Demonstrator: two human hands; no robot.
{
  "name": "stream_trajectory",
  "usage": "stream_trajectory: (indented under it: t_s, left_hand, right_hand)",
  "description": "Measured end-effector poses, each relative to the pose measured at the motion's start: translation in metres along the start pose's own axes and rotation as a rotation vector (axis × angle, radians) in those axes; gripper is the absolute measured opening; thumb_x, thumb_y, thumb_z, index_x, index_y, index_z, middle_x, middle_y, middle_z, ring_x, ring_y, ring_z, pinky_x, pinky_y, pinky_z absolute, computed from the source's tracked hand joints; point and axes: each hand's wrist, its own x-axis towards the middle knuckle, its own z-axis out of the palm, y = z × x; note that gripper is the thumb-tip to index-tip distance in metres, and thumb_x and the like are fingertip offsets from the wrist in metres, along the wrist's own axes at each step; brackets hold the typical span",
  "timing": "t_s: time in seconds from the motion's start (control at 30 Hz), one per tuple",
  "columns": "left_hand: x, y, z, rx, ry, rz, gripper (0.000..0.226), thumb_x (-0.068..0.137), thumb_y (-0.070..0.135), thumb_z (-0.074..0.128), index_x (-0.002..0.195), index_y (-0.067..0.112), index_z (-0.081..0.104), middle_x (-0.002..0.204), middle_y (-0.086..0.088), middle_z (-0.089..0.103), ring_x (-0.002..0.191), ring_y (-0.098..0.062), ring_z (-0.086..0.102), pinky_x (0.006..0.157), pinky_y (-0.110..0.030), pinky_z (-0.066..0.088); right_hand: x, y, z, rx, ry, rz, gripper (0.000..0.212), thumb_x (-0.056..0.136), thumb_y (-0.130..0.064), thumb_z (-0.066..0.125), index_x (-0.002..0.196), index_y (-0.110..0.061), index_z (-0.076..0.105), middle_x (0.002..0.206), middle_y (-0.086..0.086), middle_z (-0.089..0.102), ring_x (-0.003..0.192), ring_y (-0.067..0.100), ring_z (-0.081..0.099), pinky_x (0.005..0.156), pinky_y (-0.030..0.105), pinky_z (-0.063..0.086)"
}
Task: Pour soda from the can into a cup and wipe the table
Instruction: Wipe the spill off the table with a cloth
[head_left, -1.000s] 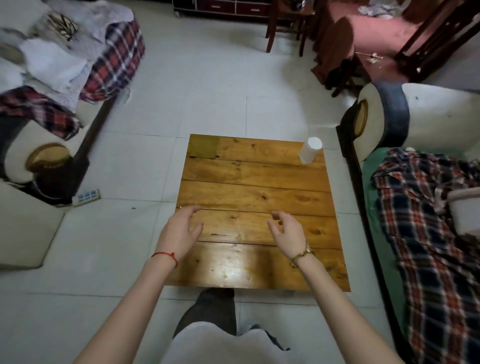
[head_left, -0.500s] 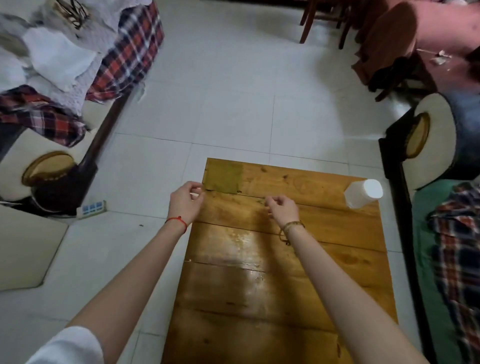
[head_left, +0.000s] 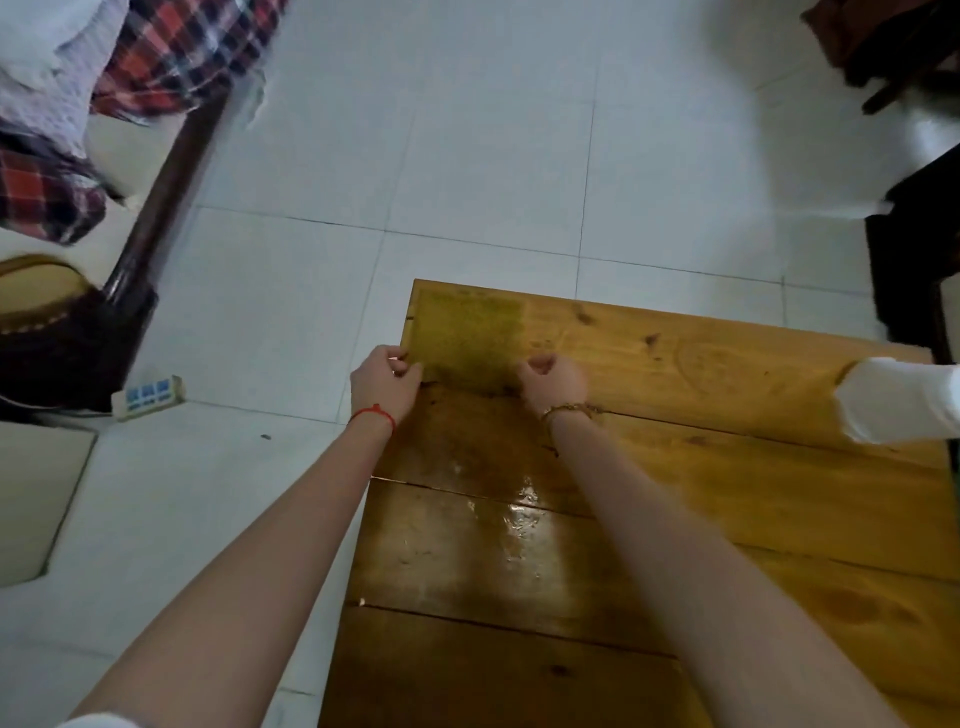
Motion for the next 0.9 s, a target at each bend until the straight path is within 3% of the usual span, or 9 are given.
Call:
stream_trajectory:
  t_s: [0.1,0.2,0.27,0.37,0.53,0.63,0.73,0.83,0.9]
  left_hand:
    - [0.014,-0.002,0.009,-0.025,0.034,-0.041,0.039,0.093,0.025,0.062,0.126,0.005,0.056,0.116,-0.013,0.066,0.112,-0.028,0.059,0.099,-0.037,0.045]
    - [0.023,-0.003,0.015,-0.023,0.062,-0.075,0.036,0.091,0.025,0.064,0.12,0.005,0.059,0.106,-0.011,0.067,0.107,-0.027,0.061,0.096,-0.034,0.045]
    - [0.027,-0.003,0.018,0.009,0.052,-0.072,0.033,0.09,0.026,0.065,0.115,0.004,0.063,0.106,-0.011,0.067,0.107,-0.027,0.061,0.093,-0.032,0.045]
    - [0.028,-0.002,0.019,0.004,0.048,-0.057,0.028,0.09,0.024,0.065,0.11,0.003,0.065,0.097,-0.008,0.063,0.102,-0.025,0.06,0.086,-0.028,0.043]
    - [0.015,-0.002,0.012,-0.18,0.017,-0.042,0.02,0.091,0.024,0.06,0.104,0.009,0.061,0.092,-0.001,0.058,0.089,-0.018,0.054,0.083,-0.032,0.049]
    - [-0.006,0.0,0.01,-0.493,-0.112,-0.13,0.009,0.093,0.02,0.054,0.09,0.013,0.059,0.093,-0.003,0.054,0.099,-0.021,0.053,0.09,-0.039,0.054]
    - [-0.036,0.003,0.011,-0.654,-0.211,-0.149,0.011,0.095,0.014,0.049,0.085,0.014,0.054,0.099,-0.005,0.05,0.104,-0.022,0.05,0.081,-0.034,0.052]
    - [-0.064,0.002,0.014,-0.682,-0.268,-0.137,0.01,0.095,0.014,0.046,0.087,0.015,0.051,0.102,-0.006,0.048,0.101,-0.022,0.049,0.074,-0.03,0.049]
    - [-0.083,0.001,0.016,-0.711,-0.313,-0.13,0.01,0.096,0.013,0.044,0.088,0.015,0.049,0.102,-0.006,0.05,0.1,-0.021,0.05,0.075,-0.03,0.049]
  right_hand:
    - [0.01,-0.004,0.011,0.043,0.056,0.04,0.034,0.09,-0.026,0.062,0.109,0.002,0.065,0.1,0.02,0.068,0.08,0.021,0.064,0.075,0.036,0.055]
    - [0.022,-0.009,0.022,0.054,0.018,0.092,0.032,0.087,-0.032,0.066,0.095,-0.001,0.07,0.08,0.009,0.066,0.062,0.011,0.055,0.049,0.022,0.045]
    - [0.026,-0.014,0.028,0.096,-0.005,0.132,0.028,0.085,-0.033,0.069,0.089,-0.005,0.067,0.083,0.008,0.067,0.07,0.013,0.058,0.052,0.02,0.045]
    - [0.027,-0.018,0.033,0.126,-0.027,0.158,0.026,0.085,-0.029,0.068,0.099,-0.007,0.068,0.09,0.007,0.066,0.082,0.016,0.06,0.069,0.025,0.05]
    - [0.006,-0.012,0.028,0.406,-0.062,0.132,0.03,0.088,-0.026,0.06,0.114,-0.011,0.065,0.094,-0.002,0.059,0.081,0.008,0.051,0.076,0.028,0.039]
    - [-0.013,-0.003,0.023,0.737,-0.127,0.267,0.019,0.089,-0.014,0.055,0.108,-0.011,0.06,0.111,0.004,0.051,0.094,0.014,0.048,0.084,0.035,0.044]
    - [-0.032,0.011,0.019,1.219,-0.222,0.456,0.011,0.087,-0.007,0.049,0.094,-0.013,0.054,0.111,0.01,0.048,0.1,0.027,0.048,0.084,0.044,0.051]
    - [-0.053,0.032,0.017,1.265,-0.247,0.512,0.022,0.083,-0.014,0.05,0.105,-0.011,0.055,0.11,0.011,0.052,0.098,0.029,0.052,0.075,0.042,0.052]
    - [-0.066,0.045,0.013,1.278,-0.298,0.545,0.04,0.081,-0.024,0.057,0.119,-0.01,0.055,0.118,0.014,0.056,0.106,0.032,0.054,0.077,0.041,0.053]
